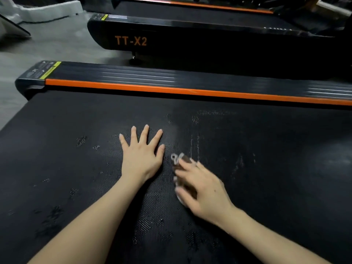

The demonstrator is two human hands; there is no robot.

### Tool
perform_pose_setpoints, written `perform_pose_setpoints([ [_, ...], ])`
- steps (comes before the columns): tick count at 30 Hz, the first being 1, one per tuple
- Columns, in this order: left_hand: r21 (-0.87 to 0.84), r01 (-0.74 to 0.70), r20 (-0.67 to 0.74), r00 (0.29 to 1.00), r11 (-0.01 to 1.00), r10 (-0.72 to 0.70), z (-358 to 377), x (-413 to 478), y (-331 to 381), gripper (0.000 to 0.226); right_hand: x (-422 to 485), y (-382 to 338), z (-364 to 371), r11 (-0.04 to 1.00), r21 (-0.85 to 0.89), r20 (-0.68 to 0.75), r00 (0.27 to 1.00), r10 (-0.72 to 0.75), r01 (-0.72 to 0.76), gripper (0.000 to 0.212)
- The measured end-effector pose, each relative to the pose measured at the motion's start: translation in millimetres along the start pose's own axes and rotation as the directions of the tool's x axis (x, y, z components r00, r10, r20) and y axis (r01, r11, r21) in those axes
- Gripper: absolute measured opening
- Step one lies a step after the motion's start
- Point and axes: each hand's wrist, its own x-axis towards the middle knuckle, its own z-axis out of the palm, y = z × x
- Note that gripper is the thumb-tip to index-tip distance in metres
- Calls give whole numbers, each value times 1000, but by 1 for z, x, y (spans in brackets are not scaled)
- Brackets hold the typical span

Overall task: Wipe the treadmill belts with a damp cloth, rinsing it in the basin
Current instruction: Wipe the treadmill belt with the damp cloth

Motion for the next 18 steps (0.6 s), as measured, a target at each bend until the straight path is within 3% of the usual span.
perform_pose_setpoints([
  [3, -12, -6, 5, 1000, 1000, 6, -2, 0, 0, 53, -9, 15, -11, 992, -63, 59, 992, -110, 114, 39],
  [4, -7, -7, 6, 1000, 1000, 7, -2, 0, 0, 53, 6, 24, -14, 994, -90, 48, 997, -59, 64, 37],
  [6, 11, -11, 14, 1000, 1000, 11, -1, -1, -1, 53, 41, 41, -18, 979, -100, -35, 984, 177, -180, 30],
  [9, 13, -17, 24, 1000, 1000, 16, -2, 2, -1, 53, 64, 56, -10, 894, -112, -141, 898, 417, -433, 32],
  [12, -20, -13, 71, 997, 1000, 15, -11, -6, -1, 53, 60, 55, -8, 884, -131, -141, 891, 432, -449, 34],
  [15, -115, -24, 9, 1000, 993, 25, -28, -46, 4, 56, 63, 50, -11, 887, -155, -114, 900, 421, -435, 36],
  [18, -102, -108, -79, 992, 989, 100, -37, -121, 6, 55, 61, 42, -17, 876, -180, -67, 894, 444, -448, 37],
])
